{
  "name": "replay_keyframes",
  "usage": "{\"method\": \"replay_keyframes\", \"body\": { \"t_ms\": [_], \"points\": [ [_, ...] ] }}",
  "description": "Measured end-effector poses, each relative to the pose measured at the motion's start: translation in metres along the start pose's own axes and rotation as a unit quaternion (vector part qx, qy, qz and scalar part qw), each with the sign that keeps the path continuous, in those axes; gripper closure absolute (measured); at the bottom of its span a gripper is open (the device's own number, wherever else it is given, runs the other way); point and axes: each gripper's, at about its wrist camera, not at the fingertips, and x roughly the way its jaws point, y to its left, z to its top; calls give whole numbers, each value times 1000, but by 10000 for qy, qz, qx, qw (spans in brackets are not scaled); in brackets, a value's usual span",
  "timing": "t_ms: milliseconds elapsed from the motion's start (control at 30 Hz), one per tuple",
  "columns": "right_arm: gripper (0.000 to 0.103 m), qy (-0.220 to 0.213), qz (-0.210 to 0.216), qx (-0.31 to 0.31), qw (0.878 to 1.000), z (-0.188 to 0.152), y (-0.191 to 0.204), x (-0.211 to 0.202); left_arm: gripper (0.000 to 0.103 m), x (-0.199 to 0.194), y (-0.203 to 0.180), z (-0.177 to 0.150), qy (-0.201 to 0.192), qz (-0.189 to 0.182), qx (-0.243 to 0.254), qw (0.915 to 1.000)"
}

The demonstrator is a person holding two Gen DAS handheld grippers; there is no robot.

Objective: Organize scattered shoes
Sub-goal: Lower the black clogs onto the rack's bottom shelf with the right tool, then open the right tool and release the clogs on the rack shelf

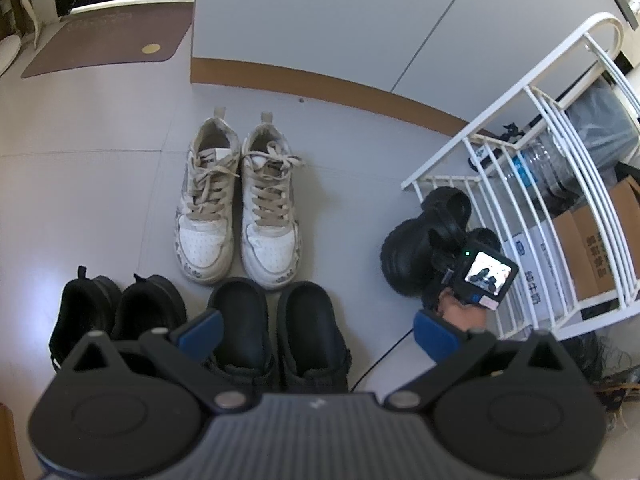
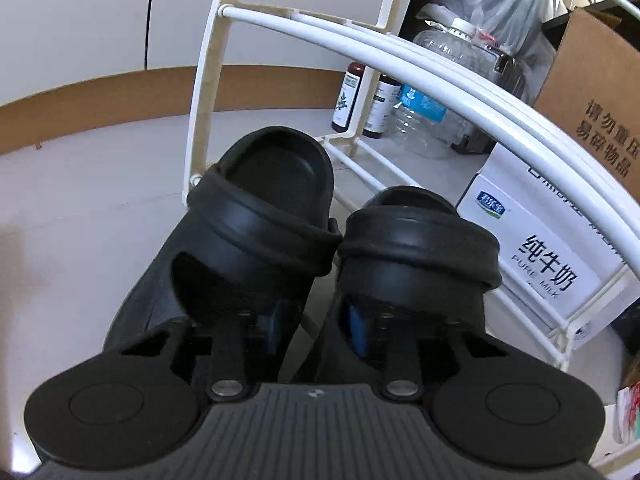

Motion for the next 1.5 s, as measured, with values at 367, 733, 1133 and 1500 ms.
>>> {"method": "replay_keyframes", "body": {
  "t_ms": [367,733,1133,1500],
  "points": [
    [75,-177,176,764,9968,1,-20,-9,0,3,-2,-3,27,-15,-12,10000],
    [75,-586,-331,1081,9919,22,-27,-15,0,0,-6,-3,33,-113,-10,9999],
    [73,-572,-803,1586,9824,31,-51,0,0,2,-5,-6,94,-125,-26,9999],
    [53,-420,-944,2102,9722,37,-70,13,0,5,-7,-8,150,-142,-8,9998]
  ]
}}
